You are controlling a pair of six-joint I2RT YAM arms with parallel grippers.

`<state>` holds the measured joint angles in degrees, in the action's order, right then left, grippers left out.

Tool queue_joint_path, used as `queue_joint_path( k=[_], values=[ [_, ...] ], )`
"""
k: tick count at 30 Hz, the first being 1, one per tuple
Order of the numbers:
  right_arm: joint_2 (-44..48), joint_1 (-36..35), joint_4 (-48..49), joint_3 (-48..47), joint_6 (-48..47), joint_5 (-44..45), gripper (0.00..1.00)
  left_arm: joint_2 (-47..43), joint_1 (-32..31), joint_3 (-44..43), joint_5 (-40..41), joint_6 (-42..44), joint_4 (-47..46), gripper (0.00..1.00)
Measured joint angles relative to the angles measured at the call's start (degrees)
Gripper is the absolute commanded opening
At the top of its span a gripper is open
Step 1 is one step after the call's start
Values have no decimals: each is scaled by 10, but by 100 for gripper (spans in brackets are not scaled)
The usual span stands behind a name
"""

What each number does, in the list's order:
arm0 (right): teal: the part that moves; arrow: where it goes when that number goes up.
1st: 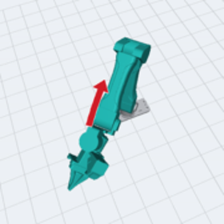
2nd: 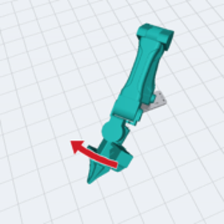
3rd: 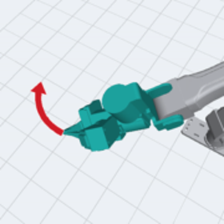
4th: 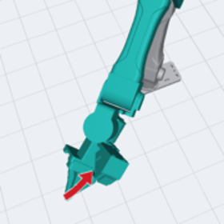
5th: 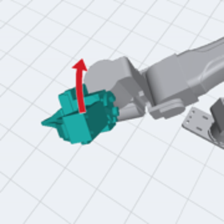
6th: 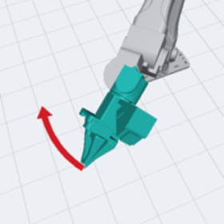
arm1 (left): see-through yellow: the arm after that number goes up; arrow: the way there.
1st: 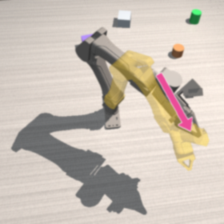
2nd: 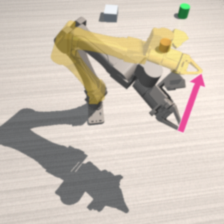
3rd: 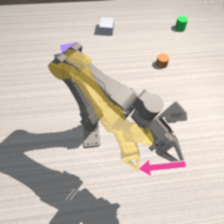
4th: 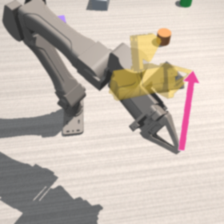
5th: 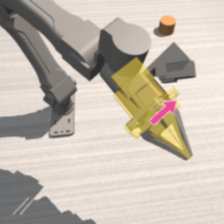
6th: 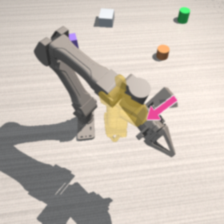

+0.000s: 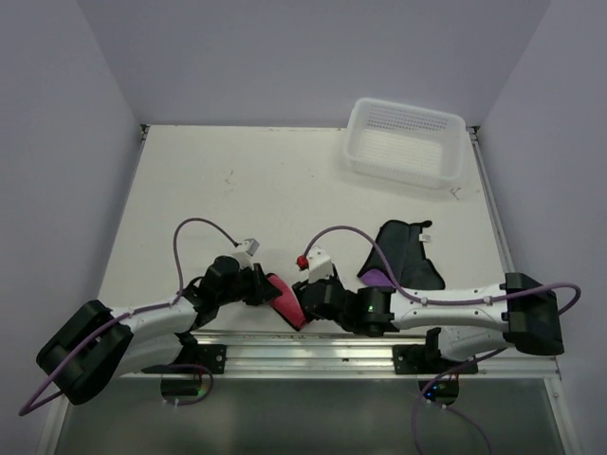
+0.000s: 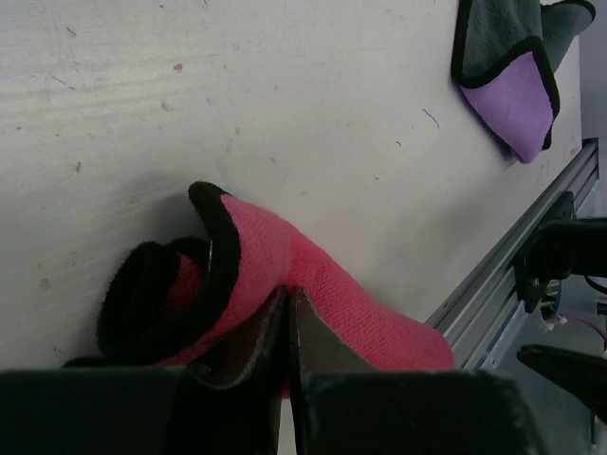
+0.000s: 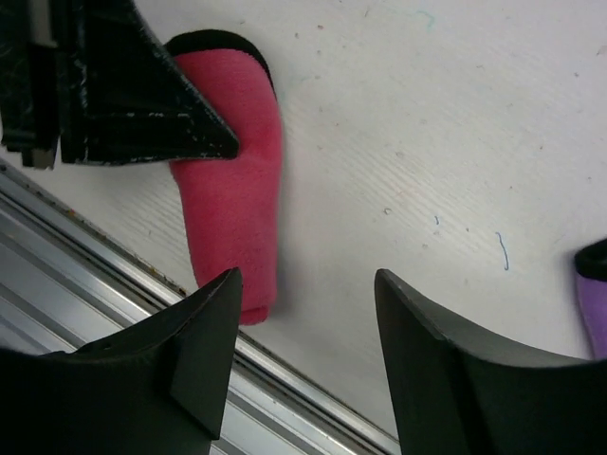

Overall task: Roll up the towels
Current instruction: Roll the towel

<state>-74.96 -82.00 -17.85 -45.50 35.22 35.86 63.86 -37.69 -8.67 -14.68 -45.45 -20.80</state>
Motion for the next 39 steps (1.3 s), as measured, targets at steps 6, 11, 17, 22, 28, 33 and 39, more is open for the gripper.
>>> queue_joint_path(
  k=[6,11,17,22,28,33,39],
  values=[
    [7,96,79,39,15,-144,67,-19,0,19,4,-6,-14,9],
    [-31,128,140,39,25,-225,68,-29,0,27,6,-11,-16,9],
    [-92,139,184,39,36,-276,68,-36,0,34,8,-18,-21,9],
    [-123,142,206,39,39,-297,68,-42,0,37,9,-20,-21,9],
    [-139,142,221,47,41,-298,65,-43,0,37,9,-21,-21,9],
    [-144,142,239,58,44,-299,56,-47,0,39,10,-24,-21,8],
    [-156,116,244,57,40,-275,54,-54,0,42,15,-39,-18,8]
  ],
)
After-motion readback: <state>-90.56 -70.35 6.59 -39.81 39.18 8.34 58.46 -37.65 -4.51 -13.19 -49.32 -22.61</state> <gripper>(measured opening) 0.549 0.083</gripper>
